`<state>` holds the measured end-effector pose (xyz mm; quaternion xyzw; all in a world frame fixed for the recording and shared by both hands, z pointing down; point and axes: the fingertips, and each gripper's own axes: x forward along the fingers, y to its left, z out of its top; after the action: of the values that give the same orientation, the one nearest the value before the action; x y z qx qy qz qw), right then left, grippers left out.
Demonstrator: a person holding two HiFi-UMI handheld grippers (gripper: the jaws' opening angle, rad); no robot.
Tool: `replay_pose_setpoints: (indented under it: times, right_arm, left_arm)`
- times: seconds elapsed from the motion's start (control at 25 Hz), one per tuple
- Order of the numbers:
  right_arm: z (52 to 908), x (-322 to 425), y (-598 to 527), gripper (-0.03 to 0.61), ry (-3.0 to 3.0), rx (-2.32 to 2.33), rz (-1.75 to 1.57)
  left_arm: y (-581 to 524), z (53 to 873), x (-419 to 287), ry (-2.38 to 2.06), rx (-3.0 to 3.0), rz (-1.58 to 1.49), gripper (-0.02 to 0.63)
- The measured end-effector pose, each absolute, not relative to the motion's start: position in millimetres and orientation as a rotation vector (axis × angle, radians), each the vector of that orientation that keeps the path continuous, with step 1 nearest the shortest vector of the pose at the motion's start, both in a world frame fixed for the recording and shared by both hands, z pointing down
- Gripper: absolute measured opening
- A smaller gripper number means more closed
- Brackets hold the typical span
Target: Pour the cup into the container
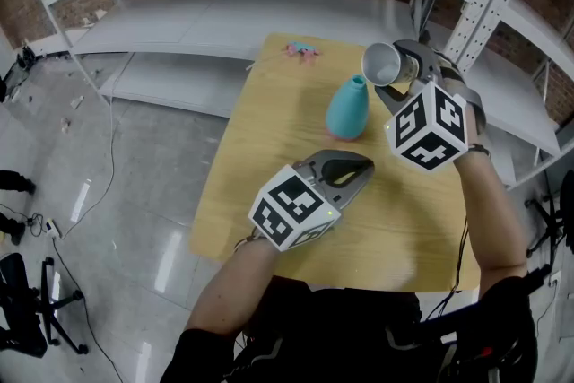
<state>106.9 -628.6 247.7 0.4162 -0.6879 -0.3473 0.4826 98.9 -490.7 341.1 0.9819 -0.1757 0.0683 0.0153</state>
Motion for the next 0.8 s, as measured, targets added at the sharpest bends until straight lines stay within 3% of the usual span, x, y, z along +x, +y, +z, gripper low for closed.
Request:
replay_pose_setpoints:
  times: [0.8]
  right_arm:
    - [246.2, 97.0, -633.2, 0.313, -1.567, 0.970, -0.945]
  left_arm:
    - [-493.2, 341.6, 98.0, -0.545, 3.055, 0.210, 0.002]
